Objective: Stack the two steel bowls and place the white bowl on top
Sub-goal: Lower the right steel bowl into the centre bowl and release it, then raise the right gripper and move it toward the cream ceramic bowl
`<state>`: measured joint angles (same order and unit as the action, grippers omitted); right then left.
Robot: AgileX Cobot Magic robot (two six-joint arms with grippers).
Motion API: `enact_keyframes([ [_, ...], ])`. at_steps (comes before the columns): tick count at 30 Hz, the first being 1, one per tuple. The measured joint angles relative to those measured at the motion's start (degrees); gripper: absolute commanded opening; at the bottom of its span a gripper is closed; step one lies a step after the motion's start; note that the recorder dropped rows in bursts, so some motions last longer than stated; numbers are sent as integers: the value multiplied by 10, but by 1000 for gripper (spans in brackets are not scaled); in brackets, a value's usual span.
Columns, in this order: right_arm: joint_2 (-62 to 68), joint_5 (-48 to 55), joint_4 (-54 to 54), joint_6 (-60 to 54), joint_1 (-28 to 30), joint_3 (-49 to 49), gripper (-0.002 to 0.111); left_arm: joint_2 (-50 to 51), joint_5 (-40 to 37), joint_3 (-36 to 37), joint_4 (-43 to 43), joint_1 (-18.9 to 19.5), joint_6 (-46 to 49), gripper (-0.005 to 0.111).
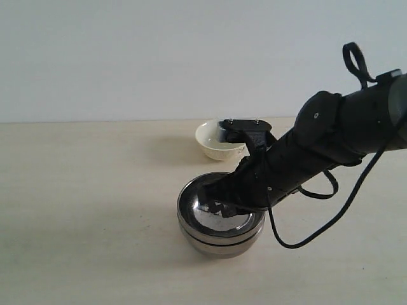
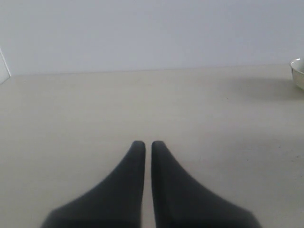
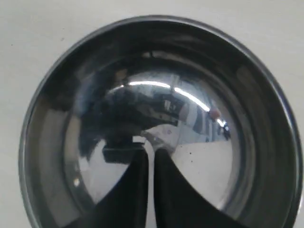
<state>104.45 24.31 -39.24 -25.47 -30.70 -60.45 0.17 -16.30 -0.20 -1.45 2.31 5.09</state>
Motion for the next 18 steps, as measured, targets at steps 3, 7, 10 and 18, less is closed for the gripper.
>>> enact_keyframes([
  [3, 7, -2, 0, 0, 0, 0, 0, 0, 0, 0, 0, 0, 0, 4],
  [7, 12, -5, 0, 0, 0, 0, 0, 0, 0, 0, 0, 0, 0, 4],
  [10, 17, -5, 0, 0, -1, 0, 0, 0, 0, 0, 0, 0, 0, 4],
  [18, 29, -7, 0, 2, -1, 0, 0, 0, 0, 0, 0, 0, 0, 4],
])
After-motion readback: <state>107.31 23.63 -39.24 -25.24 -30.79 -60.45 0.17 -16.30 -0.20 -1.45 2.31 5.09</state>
